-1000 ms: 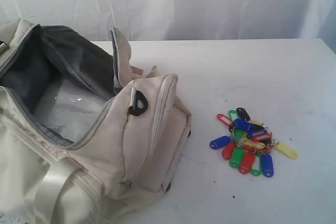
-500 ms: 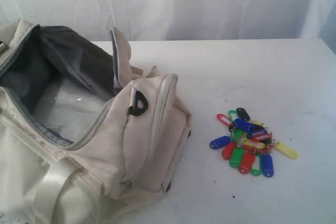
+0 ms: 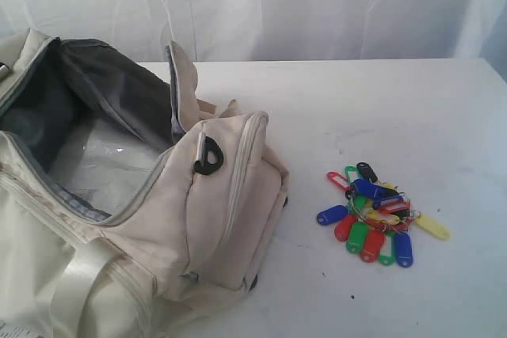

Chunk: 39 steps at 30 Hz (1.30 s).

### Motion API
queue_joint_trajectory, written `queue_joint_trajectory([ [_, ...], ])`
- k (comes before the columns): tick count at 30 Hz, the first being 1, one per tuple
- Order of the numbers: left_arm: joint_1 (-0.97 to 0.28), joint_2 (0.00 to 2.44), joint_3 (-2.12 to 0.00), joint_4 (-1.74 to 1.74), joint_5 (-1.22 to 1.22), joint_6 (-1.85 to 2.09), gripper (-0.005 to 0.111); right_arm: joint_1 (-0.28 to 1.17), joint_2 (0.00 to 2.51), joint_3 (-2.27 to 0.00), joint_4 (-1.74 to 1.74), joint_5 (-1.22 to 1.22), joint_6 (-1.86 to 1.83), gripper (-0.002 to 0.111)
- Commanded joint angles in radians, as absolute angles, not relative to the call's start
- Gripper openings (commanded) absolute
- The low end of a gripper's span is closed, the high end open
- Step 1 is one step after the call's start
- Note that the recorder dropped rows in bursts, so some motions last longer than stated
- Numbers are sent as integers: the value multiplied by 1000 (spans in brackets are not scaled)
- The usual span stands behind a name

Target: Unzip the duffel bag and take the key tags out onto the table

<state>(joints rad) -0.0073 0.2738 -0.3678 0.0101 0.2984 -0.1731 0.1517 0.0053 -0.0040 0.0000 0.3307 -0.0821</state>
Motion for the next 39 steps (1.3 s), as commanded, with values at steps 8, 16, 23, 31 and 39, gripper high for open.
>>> queue_joint_trajectory([
  [8, -10, 226, -217, 155, 242, -107, 0, 156, 0, 0, 0, 320, -93, 0],
  [16, -10, 99, 0, 125, 52, -273, 0, 156, 0, 0, 0, 320, -93, 0],
  [23, -10, 40, 0, 143, 84, -284, 0, 156, 0, 0, 0, 320, -93, 0],
  [31, -10, 40, 0, 148, 239, -263, 0, 156, 0, 0, 0, 320, -93, 0],
  [39, -10, 40, 0, 143, 238, -236, 0, 156, 0, 0, 0, 320, -93, 0],
])
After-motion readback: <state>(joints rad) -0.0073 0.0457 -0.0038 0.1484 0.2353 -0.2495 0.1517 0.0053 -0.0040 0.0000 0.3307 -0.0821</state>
